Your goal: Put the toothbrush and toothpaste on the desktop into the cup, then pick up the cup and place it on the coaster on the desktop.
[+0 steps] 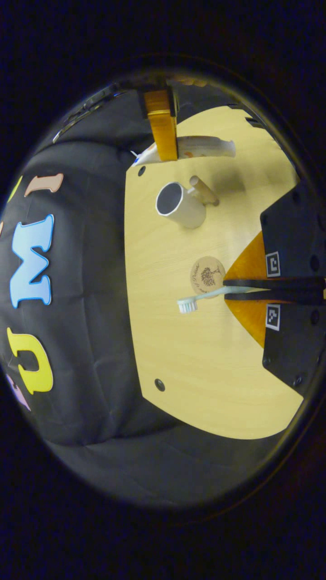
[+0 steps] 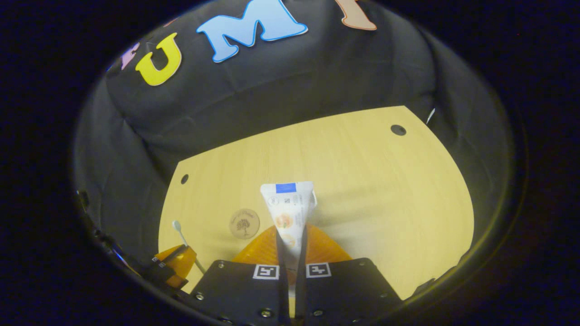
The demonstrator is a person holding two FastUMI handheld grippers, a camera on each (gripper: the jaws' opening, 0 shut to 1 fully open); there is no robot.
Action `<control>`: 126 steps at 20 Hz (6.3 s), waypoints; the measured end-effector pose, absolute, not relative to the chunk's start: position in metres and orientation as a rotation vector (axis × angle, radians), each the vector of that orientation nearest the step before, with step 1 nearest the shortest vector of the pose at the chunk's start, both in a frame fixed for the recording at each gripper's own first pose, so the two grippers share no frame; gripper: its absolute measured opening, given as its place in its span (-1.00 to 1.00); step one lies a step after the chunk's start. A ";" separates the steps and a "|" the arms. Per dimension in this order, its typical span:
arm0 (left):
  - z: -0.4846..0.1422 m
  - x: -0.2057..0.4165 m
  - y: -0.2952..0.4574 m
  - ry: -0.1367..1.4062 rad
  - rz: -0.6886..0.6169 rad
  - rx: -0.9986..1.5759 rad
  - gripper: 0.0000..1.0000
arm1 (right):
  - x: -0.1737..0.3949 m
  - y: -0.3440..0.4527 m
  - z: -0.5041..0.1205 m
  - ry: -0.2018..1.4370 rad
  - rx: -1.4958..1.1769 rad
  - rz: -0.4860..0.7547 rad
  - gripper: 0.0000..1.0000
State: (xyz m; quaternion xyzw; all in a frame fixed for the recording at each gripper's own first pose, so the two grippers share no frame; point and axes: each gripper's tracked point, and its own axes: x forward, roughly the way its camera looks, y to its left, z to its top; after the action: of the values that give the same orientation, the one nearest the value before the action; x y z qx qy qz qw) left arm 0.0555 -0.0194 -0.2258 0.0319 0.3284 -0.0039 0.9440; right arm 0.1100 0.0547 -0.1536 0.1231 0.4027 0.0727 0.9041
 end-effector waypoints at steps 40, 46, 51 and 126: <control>-0.195 0.046 -0.001 0.590 0.070 0.014 -0.86 | 0.192 0.069 -0.184 0.484 0.089 0.131 0.57; -0.175 0.066 -0.025 0.515 -0.004 -0.036 -0.85 | 0.175 0.054 -0.113 0.363 0.165 0.135 0.60; -0.158 0.105 -0.057 0.450 -0.134 -0.093 -0.85 | 0.153 0.010 -0.087 0.318 0.181 0.073 0.59; -0.171 0.090 0.049 0.263 0.171 -0.134 0.65 | 0.116 0.054 -0.236 0.922 0.096 0.206 0.57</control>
State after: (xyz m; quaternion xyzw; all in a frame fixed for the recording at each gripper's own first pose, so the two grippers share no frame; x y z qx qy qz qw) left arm 0.0896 0.0485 -0.1706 -0.0667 0.1310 0.0850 0.9855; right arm 0.1160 0.0535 -0.2358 0.0462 0.4440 0.0993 0.8893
